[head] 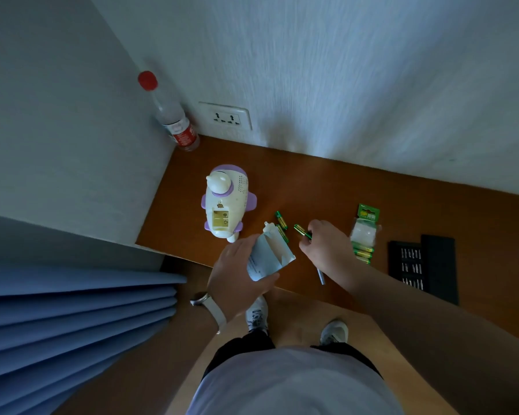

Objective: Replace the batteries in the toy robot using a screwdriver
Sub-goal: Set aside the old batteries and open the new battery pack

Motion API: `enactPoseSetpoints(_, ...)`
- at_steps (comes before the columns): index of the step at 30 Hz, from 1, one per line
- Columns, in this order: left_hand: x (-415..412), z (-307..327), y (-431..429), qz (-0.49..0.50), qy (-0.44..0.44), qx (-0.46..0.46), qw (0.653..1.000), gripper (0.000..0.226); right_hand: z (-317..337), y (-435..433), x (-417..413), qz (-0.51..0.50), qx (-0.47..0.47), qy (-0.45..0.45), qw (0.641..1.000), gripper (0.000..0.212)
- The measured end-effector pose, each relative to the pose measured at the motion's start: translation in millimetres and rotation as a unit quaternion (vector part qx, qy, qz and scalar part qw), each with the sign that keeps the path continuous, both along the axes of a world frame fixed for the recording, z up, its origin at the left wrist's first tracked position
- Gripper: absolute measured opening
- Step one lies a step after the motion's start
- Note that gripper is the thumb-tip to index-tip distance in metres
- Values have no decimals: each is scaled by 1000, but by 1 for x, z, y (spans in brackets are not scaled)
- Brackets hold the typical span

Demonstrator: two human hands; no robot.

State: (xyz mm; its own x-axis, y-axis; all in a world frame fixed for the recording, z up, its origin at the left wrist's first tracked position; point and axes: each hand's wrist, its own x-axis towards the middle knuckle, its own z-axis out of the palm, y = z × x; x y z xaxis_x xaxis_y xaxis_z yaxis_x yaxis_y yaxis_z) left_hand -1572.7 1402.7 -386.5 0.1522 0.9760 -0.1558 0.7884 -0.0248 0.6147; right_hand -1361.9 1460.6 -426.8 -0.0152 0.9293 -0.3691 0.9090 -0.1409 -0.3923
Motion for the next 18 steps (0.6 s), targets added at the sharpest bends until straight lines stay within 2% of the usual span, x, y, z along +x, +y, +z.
enactPoseSetpoints(4, 5, 5, 2, -12, -2, 10, 1000, 82, 36, -16, 1, -18, 59, 70, 996, 11)
enactPoseSetpoints(9, 18, 8, 6, -33, -18, 21, 999, 81, 92, -43, 10, -27, 116, 151, 981, 8)
enactPoseSetpoints(13, 26, 7, 9, -49, -23, 23, 998, 85, 122, -58, 16, -23, 119, 155, 981, 9)
enactPoseSetpoints(18, 34, 11, 11, -66, -35, 38, 997, 81, 134, -63, 21, 20, 127, 95, 987, 12)
